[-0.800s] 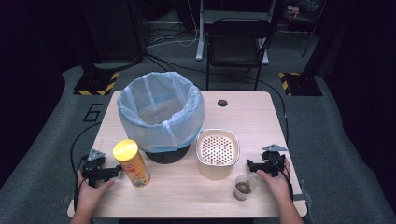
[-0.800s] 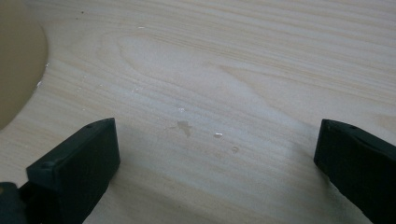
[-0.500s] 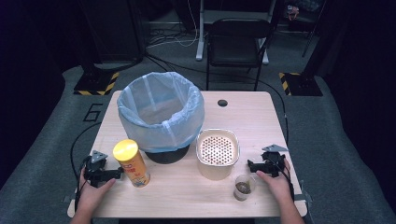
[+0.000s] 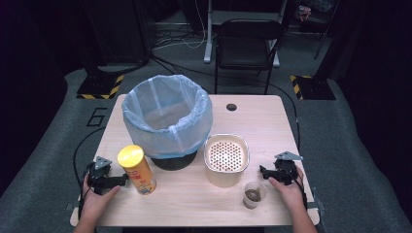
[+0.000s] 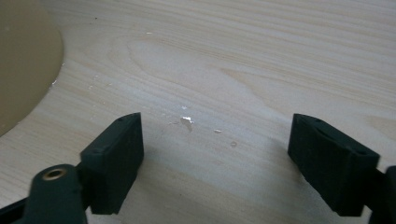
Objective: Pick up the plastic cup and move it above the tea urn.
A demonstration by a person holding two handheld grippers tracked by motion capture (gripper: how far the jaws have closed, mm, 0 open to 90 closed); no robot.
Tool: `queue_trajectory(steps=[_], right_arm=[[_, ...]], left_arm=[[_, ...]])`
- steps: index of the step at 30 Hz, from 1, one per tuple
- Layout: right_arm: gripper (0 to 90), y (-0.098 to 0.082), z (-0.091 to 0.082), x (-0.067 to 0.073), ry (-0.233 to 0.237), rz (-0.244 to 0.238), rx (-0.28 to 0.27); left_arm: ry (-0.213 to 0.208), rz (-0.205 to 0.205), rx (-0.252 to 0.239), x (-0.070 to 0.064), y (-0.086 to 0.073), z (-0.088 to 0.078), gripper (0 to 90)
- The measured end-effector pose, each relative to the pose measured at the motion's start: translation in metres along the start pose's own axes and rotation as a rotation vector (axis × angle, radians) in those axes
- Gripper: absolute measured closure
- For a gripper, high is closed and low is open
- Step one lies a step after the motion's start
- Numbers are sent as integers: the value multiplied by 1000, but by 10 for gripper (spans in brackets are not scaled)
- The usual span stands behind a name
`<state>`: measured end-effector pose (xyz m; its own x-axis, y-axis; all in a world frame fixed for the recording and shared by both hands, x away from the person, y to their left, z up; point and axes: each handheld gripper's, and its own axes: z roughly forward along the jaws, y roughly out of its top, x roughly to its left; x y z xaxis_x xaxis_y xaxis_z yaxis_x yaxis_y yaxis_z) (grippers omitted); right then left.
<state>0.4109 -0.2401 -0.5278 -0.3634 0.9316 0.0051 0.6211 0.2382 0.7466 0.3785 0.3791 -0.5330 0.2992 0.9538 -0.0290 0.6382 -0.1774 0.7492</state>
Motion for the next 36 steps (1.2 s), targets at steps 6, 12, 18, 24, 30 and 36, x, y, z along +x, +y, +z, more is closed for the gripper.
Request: queue_trajectory(steps=[6,12,18,24,30,36], right_arm=[[342,4,-7,2,0,-1,32],[365,15,-31,9,27,47,22],[354,20,-65,19,50,66,-27],[335,19,-95,29,80,40,-57],[292,18,-122,42,122,14,-76],[231,16,-138,57,153,0,-102]], left_arm=[[4,-8,-1,-1,0,0,84],[10,-1,-3,-1,0,0,85],[12,5,17,0,0,-2,85],[18,4,5,-1,0,-1,85],[20,1,0,-1,0,-1,85],[20,1,0,-1,0,-1,85]])
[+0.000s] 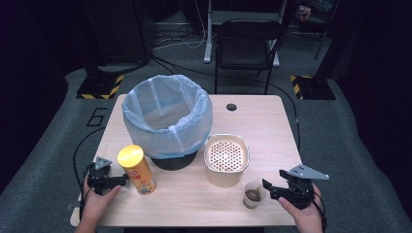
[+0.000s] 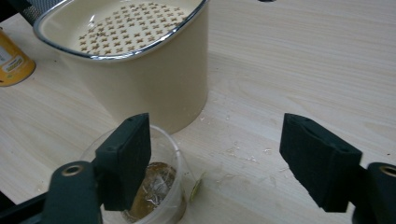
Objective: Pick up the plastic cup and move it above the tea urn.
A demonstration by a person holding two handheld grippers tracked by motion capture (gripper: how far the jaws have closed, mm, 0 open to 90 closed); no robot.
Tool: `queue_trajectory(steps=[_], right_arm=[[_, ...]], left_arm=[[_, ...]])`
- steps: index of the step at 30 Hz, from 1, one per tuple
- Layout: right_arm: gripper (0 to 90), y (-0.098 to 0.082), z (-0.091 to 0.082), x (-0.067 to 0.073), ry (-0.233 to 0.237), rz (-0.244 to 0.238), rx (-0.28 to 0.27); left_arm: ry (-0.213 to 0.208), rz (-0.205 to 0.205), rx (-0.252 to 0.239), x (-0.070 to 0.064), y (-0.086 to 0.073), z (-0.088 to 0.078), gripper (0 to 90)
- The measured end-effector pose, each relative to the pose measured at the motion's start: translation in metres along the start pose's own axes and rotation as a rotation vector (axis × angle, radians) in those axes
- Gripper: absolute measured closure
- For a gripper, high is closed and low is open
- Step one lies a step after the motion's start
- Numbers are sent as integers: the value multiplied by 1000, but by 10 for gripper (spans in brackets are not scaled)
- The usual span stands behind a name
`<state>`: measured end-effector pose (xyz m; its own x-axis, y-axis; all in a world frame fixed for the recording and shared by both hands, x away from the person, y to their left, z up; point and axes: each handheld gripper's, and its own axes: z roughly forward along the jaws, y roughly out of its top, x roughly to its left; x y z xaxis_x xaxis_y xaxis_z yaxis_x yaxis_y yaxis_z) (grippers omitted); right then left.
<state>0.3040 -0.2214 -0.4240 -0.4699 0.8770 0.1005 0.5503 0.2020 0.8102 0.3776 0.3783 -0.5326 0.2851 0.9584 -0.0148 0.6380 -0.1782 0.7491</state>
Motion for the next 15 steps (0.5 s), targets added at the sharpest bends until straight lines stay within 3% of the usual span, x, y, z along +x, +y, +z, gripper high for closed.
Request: queue_trajectory(steps=[4,15], right_arm=[[148,-6,3,12,3,-24,24],[108,-20,19,41,13,-41,53]], left_arm=[[-3,-18,2,-1,0,1,85],[3,-7,-3,0,2,3,84]])
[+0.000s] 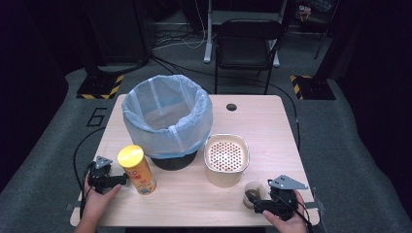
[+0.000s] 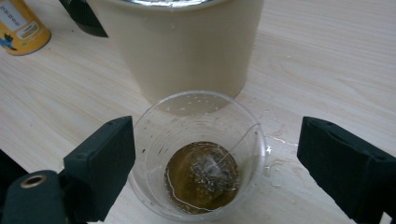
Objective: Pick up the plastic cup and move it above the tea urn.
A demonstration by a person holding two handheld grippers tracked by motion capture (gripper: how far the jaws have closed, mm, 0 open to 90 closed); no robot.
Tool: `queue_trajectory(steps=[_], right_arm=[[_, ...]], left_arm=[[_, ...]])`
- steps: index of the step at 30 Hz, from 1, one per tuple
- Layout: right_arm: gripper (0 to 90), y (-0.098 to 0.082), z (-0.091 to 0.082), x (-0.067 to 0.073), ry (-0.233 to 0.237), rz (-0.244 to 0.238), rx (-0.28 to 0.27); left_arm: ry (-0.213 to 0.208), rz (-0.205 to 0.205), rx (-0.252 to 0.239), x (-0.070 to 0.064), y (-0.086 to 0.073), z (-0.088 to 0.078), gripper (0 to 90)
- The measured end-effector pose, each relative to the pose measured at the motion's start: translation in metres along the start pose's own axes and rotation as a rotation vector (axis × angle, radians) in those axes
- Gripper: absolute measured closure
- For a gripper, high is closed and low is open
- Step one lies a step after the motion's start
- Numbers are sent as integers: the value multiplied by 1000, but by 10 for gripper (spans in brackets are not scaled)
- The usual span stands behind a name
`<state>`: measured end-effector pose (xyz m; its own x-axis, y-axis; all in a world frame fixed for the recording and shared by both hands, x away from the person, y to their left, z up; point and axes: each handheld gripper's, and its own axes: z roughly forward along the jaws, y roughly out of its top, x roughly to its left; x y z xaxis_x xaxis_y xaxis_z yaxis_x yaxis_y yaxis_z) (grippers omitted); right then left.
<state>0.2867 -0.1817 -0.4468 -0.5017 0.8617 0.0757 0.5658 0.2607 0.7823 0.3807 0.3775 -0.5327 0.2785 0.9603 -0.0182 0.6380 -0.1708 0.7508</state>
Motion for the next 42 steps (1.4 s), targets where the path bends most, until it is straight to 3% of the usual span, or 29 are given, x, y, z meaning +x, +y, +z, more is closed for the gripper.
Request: queue_trajectory(steps=[9,12,15,18,31,42], right_arm=[[108,2,-1,8,-22,-7,-29],[88,1,1,11,6,-17,-7],[85,-2,7,16,-49,-78,28],[83,-5,11,16,-76,-91,45],[129,-13,-1,-19,-66,-46,45],[219,-18,-10,-57,-127,20,37]], left_arm=[[-2,-4,3,0,0,0,84],[1,-3,3,0,0,0,84],[-2,-7,3,0,0,0,85],[-2,-4,3,0,0,0,85],[2,2,4,0,0,0,84],[-2,-8,2,-1,0,0,85]])
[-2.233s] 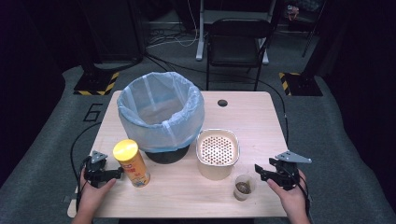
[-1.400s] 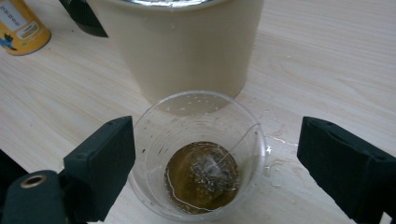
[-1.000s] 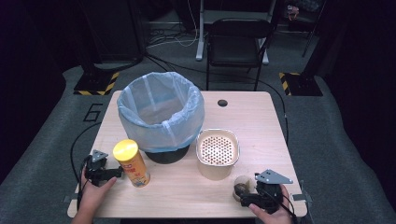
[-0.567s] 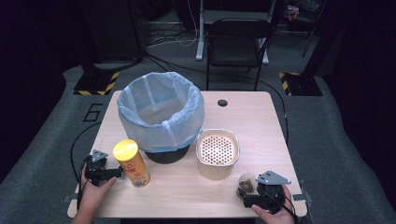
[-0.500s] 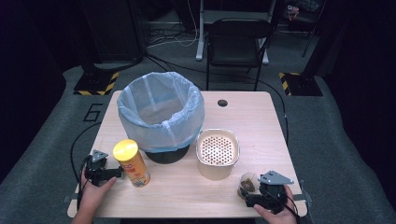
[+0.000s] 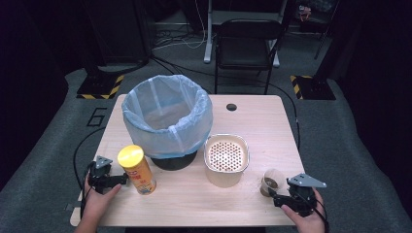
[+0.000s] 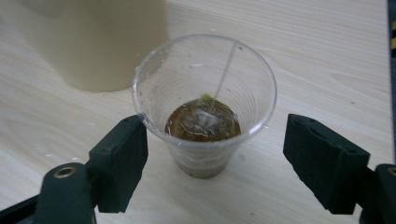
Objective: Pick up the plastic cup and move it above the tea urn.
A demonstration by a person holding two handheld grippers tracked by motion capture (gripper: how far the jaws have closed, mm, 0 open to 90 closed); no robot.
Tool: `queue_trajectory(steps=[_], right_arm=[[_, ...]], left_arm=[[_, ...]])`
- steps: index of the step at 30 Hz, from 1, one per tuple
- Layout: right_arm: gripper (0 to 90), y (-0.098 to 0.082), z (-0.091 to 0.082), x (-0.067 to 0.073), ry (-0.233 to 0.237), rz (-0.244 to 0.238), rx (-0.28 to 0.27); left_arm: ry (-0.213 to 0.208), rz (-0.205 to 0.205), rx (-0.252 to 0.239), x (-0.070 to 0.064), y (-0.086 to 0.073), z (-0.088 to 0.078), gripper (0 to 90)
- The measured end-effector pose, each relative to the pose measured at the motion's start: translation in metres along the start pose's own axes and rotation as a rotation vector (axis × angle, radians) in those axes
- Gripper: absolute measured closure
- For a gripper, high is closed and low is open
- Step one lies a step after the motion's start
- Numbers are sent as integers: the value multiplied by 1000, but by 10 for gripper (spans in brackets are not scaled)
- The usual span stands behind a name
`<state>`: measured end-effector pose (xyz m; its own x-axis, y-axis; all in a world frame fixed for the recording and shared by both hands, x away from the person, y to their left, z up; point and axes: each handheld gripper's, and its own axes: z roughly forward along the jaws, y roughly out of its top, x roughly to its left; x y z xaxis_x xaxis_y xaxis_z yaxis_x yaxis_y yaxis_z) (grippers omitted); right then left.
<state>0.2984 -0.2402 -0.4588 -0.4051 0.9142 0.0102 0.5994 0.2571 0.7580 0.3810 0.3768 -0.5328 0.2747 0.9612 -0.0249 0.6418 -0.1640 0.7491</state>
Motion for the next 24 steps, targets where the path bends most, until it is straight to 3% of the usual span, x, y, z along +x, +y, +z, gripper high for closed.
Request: queue_trajectory(steps=[5,10,18,20,24], right_arm=[[237,-1,0,-19,-64,58,-3],[246,0,-3,-26,-60,66,-21],[249,20,-24,-13,-4,23,-96],[287,32,-24,-7,19,6,-133],[424,50,-16,2,66,-17,-151]], left_arm=[[4,7,-2,0,0,0,85],[0,3,0,0,0,0,84],[1,4,0,0,0,0,85],[3,4,0,0,0,0,85],[0,3,0,0,0,0,84]])
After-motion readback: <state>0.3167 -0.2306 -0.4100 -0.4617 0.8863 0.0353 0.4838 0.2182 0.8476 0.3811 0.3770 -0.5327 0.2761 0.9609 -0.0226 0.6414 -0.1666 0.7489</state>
